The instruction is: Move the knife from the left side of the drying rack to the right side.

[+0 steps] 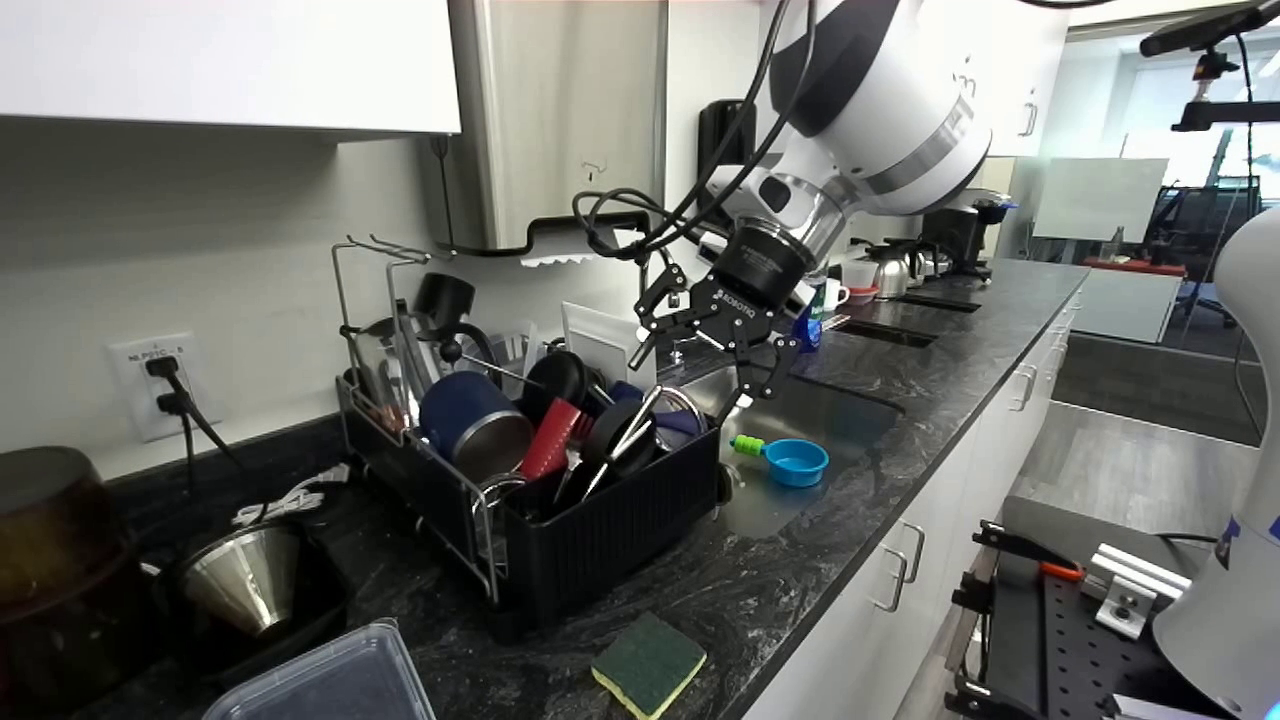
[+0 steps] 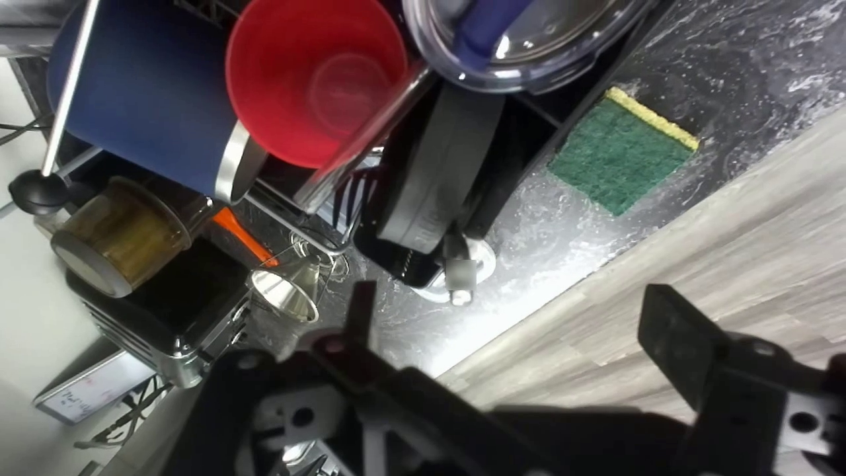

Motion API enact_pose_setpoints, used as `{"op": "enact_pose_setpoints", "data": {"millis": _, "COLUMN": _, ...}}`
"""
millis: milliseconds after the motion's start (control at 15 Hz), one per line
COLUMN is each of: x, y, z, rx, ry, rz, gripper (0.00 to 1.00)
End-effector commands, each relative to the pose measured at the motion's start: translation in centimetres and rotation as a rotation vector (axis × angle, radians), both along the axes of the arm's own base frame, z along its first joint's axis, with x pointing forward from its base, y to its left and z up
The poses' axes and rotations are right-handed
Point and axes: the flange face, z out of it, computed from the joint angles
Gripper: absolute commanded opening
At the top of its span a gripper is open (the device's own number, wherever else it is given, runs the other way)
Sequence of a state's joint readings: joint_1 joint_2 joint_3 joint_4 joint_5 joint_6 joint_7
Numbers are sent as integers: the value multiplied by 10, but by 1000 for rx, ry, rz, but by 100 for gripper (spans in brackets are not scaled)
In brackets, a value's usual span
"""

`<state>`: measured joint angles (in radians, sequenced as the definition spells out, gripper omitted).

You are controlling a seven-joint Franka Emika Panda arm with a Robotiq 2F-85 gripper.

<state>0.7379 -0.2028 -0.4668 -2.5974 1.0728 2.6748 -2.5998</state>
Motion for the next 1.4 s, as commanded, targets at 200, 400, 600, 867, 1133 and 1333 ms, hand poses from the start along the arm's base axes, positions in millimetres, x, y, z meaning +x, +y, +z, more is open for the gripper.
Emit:
{"op": "enact_pose_setpoints", "data": {"millis": 200, "x": 7, "y": 2, "z": 2, "rx": -16, "ry": -17, "rz": -8, "gripper": 100}}
{"op": "enact_pose_setpoints", "data": {"millis": 400, "x": 7, "y": 1, "z": 2, "rx": -16, "ry": -17, "rz": -10, "gripper": 100}}
{"op": "enact_pose_setpoints", "data": {"millis": 600, "x": 7, "y": -1, "z": 1, "rx": -16, "ry": -17, "rz": -11, "gripper": 100}}
{"op": "enact_pose_setpoints", "data": {"millis": 867, "x": 7, "y": -2, "z": 1, "rx": -14, "ry": -15, "rz": -13, "gripper": 100}}
{"op": "enact_pose_setpoints", "data": {"millis": 1133, "x": 7, "y": -1, "z": -1, "rx": -12, "ry": -12, "rz": -12, "gripper": 100}}
{"op": "enact_pose_setpoints", "data": {"millis": 1333, "x": 7, "y": -1, "z": -1, "rx": -11, "ry": -11, "rz": -12, "gripper": 100}}
